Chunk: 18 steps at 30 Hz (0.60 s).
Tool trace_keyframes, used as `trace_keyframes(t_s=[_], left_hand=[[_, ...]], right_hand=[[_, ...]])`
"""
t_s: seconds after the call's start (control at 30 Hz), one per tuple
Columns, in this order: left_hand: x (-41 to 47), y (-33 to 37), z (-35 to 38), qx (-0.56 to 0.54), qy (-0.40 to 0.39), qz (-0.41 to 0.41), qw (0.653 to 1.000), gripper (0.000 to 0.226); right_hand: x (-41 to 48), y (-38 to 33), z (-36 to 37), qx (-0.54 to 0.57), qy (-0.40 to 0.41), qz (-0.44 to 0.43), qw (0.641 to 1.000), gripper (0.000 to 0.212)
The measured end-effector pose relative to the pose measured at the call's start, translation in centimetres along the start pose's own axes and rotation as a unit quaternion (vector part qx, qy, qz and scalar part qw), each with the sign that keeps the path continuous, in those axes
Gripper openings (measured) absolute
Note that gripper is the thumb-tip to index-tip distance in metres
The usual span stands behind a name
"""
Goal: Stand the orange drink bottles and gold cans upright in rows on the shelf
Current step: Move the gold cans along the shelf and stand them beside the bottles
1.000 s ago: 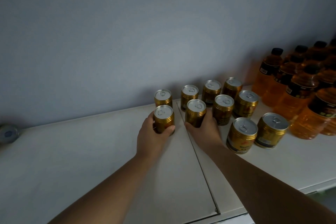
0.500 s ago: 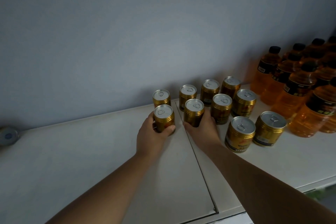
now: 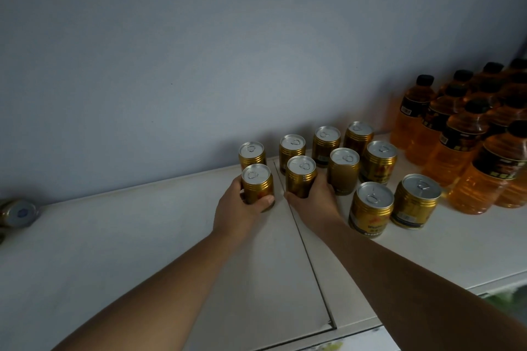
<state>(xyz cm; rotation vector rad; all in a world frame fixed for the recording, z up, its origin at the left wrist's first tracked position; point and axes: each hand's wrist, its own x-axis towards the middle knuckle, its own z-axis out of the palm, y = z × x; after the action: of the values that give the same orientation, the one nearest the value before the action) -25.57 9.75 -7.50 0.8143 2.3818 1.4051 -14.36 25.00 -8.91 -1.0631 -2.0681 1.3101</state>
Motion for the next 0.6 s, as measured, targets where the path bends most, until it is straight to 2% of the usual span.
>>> trace_keyframes(t_s=[0.13, 0.3, 0.43, 0.6], left_hand=[[0.0, 0.2, -0.6, 0.040, -0.023, -0.014, 0.999, 0.084], [-1.6, -0.1, -2.1, 0.085, -0.004, -0.037, 0.996, 0.087], [-4.0, -1.1, -4.0, 0.129, 0.027, -0.023, 0.991, 0.062], [-7.9, -2.1, -6.5, 0.165, 0.026, -0.011, 0.986, 0.035]], right_hand=[[-0.8, -0.2, -0.4, 0.002, -0.011, 0.001, 1.000, 0.086], [-2.1, -0.1, -1.2, 0.000, -0.026, 0.003, 1.000, 0.080], [-3.2, -0.4, -1.9, -0.019, -0.033, 0.009, 0.999, 0.074], [-6.5, -0.5, -2.5, -0.082, -0.020, -0.014, 0.996, 0.083]])
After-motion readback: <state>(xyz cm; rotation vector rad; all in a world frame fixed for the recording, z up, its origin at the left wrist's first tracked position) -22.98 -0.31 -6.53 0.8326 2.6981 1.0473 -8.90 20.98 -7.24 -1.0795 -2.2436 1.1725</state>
